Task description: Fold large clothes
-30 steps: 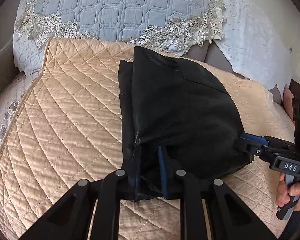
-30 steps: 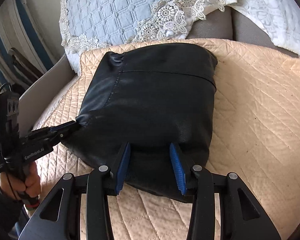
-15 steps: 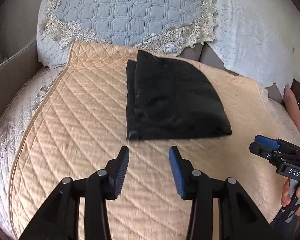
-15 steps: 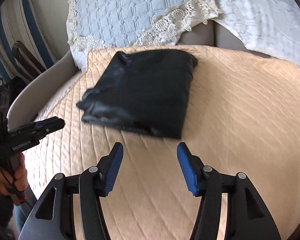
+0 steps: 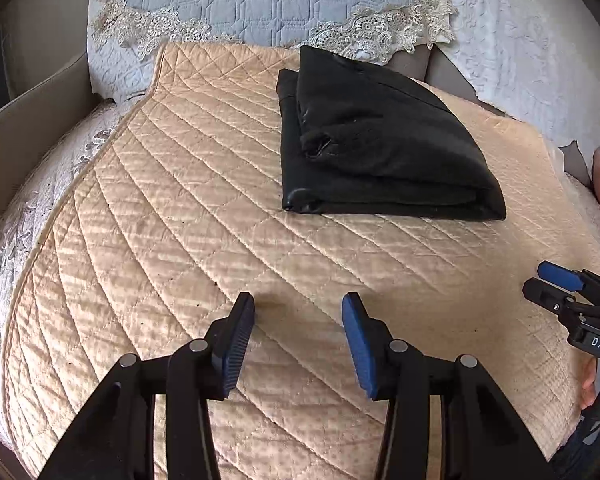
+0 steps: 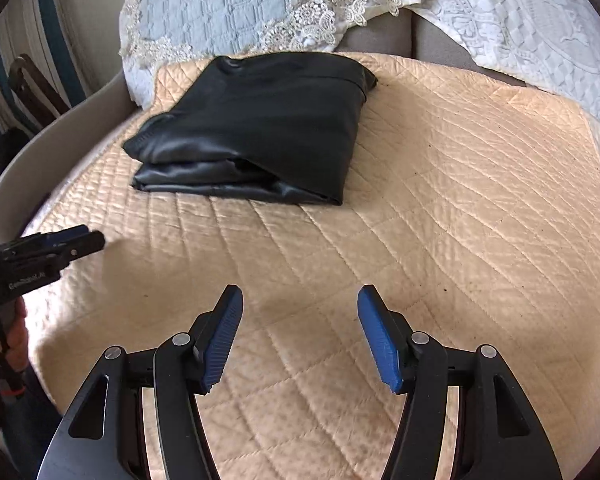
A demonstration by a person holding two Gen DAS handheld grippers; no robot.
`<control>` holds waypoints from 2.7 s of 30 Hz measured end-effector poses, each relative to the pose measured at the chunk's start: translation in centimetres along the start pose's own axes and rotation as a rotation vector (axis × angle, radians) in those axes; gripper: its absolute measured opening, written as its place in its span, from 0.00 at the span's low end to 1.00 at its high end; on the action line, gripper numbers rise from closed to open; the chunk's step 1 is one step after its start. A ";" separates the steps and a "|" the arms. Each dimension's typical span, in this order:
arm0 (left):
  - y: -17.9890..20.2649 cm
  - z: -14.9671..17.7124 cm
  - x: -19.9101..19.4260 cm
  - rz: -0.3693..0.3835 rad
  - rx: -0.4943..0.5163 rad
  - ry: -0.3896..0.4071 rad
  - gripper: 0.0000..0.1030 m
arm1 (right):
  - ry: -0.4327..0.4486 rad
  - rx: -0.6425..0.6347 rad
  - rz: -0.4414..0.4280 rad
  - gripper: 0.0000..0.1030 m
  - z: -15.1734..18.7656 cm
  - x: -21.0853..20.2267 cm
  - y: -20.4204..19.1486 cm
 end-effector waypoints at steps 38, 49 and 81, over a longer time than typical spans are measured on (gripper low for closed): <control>0.3 -0.3 1.3 -0.054 0.014 0.036 0.71 | 0.026 -0.010 0.006 0.69 -0.6 1.6 0.5; 0.4 -0.3 1.2 -0.049 0.011 0.037 0.71 | 0.027 -0.008 0.000 0.69 -0.6 1.6 0.6; 0.4 -0.3 1.3 -0.051 0.005 0.027 0.74 | 0.028 -0.006 -0.001 0.69 -0.6 1.6 0.5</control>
Point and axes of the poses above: each gripper's, at about its wrist camera, not at the fingertips, and x roughly the way its jaws point, y to its right, z to its underside, the point moved 3 cm from there along x, roughly the way its jaws point, and after that the axes turned 11 degrees about -y, right-handed, at the moved point
